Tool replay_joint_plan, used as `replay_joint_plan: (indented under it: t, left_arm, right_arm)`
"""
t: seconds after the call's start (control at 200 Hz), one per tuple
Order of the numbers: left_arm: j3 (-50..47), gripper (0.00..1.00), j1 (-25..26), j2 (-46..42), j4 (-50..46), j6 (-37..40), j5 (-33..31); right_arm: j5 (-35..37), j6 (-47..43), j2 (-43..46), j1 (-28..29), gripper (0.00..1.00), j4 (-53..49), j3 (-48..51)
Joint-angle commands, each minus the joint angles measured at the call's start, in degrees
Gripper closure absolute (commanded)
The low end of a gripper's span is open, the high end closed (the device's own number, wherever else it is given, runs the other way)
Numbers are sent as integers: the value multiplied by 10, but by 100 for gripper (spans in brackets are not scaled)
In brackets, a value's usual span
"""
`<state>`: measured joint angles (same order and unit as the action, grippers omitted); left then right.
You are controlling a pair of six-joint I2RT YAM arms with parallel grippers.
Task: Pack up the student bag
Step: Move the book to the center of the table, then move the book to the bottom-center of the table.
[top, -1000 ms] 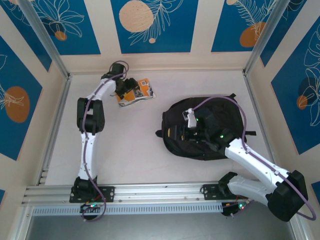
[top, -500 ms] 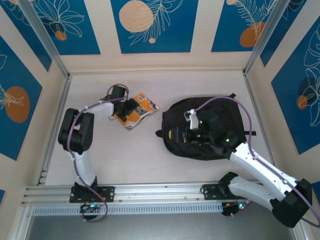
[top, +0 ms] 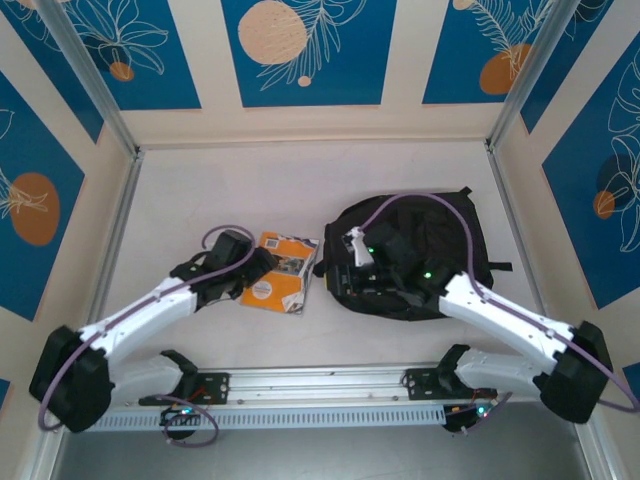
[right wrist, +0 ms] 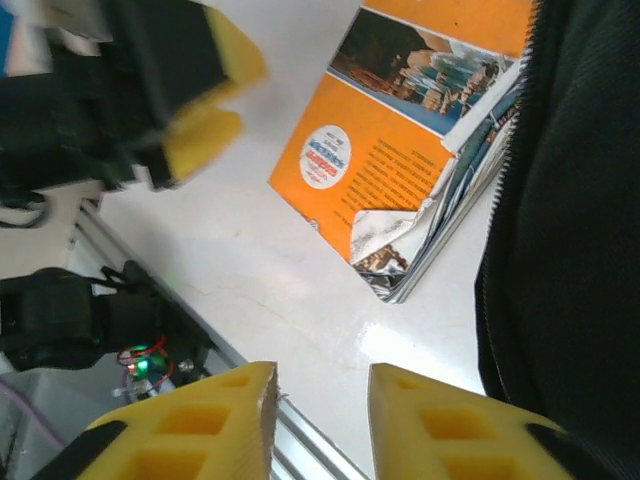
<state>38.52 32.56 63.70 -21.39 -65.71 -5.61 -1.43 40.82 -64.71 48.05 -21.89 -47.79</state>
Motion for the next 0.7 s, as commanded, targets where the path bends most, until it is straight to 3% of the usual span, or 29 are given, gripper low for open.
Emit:
replay_joint_plan:
  t: [0.0,0.145,0.24,0.375,0.695]
  left_arm:
    - [-30,17,-14,-2,-3,43,-64]
    - [-52,18,-15,51,49,52,-38]
    - [-55,18,-17,75,50,72,-35]
    - [-72,17,-22,69,58,90,-34]
    - [-77,16,-30,64,59,121,-55]
  right_arm:
    - [90,5,-70,35,75,4,-32]
    - [189,58,-215,69,73,-36,-111]
    - [241,98,-295,83,61,-68,-159]
    - [236,143,-359,79,47,-77,-190]
    - [194,190,-429,57,52,-59,-204]
